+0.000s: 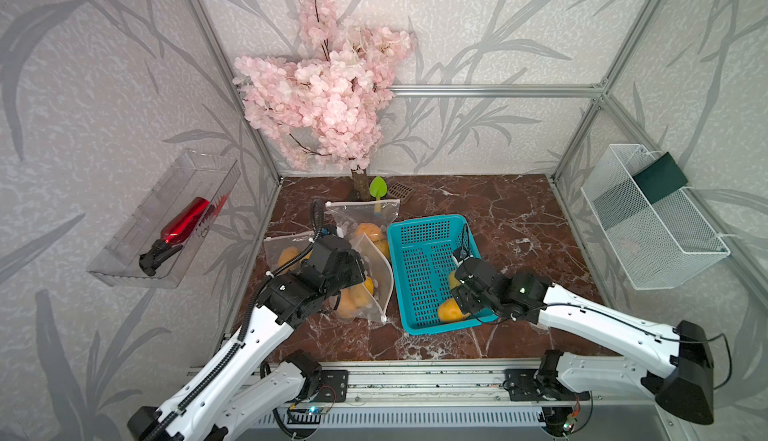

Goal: Put the potatoes into a zipper bag and zip it
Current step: Pick up the potato from the basket.

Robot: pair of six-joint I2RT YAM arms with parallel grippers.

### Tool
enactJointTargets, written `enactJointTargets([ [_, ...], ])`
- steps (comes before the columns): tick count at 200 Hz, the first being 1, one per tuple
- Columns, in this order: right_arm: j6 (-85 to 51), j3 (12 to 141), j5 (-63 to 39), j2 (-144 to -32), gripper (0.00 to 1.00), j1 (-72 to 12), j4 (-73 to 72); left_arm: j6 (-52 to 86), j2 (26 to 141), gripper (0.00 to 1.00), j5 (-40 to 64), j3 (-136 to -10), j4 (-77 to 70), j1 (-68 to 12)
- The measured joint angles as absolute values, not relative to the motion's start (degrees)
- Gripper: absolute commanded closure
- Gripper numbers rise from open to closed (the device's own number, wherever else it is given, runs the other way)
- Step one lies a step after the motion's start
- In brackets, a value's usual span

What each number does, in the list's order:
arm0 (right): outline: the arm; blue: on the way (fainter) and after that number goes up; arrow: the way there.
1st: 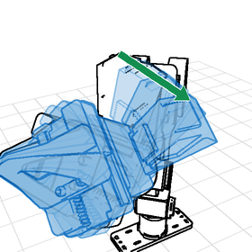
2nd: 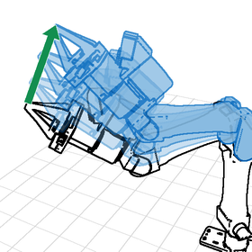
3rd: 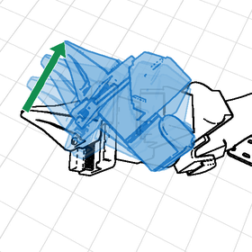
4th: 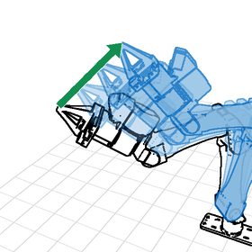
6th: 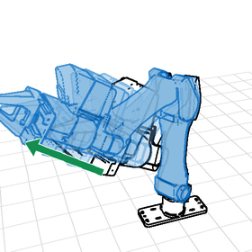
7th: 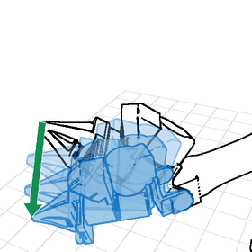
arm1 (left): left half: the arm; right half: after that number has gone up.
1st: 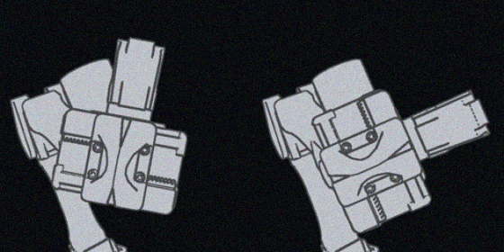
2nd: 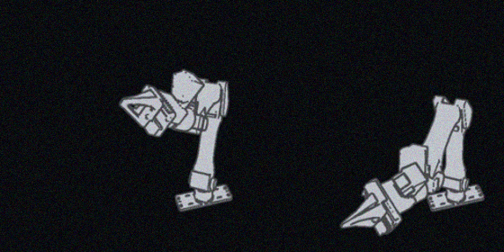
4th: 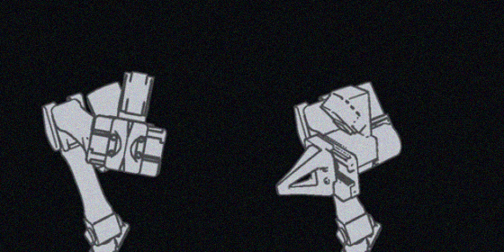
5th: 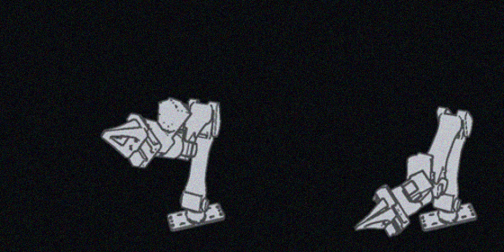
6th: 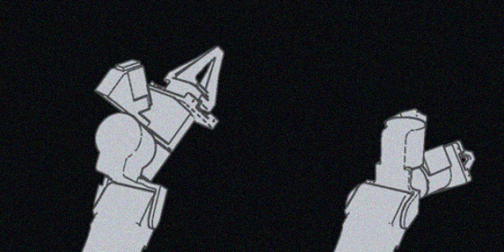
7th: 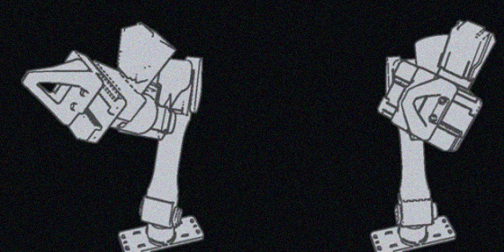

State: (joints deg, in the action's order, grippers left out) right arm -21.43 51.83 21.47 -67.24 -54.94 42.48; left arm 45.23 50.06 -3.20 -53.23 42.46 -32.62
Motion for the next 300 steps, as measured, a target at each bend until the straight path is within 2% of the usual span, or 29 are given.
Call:
enactJointTargets([
  [77, -22.3, 52.8, 14.2, -80.6, 0.18, -47.6, 39.3, 45.2, 50.2, 1.00, -3.4, -53.2, 42.5, -32.6],
  [205, -22.5, 55.9, 5.9, -92.3, 0.22, -44.6, 36.2, 45.3, 50.2, 1.00, -3.4, -53.2, 42.5, -32.6],
  [235, -22.4, 56.5, 4.8, -94.4, 0.26, -44.6, 36.2, 45.6, 50.2, 1.00, -3.4, -53.2, 42.5, -32.6],
  [280, -22.0, 57.6, 4.4, -96.2, 0.36, -44.6, 36.9, 48.2, 49.7, 1.00, -2.5, -52.9, 42.8, -32.6],
  [300, -21.8, 59.5, 4.3, -97.8, 0.44, -44.6, 38.0, 49.3, 49.6, 1.00, -1.7, -52.9, 43.4, -32.6],
])
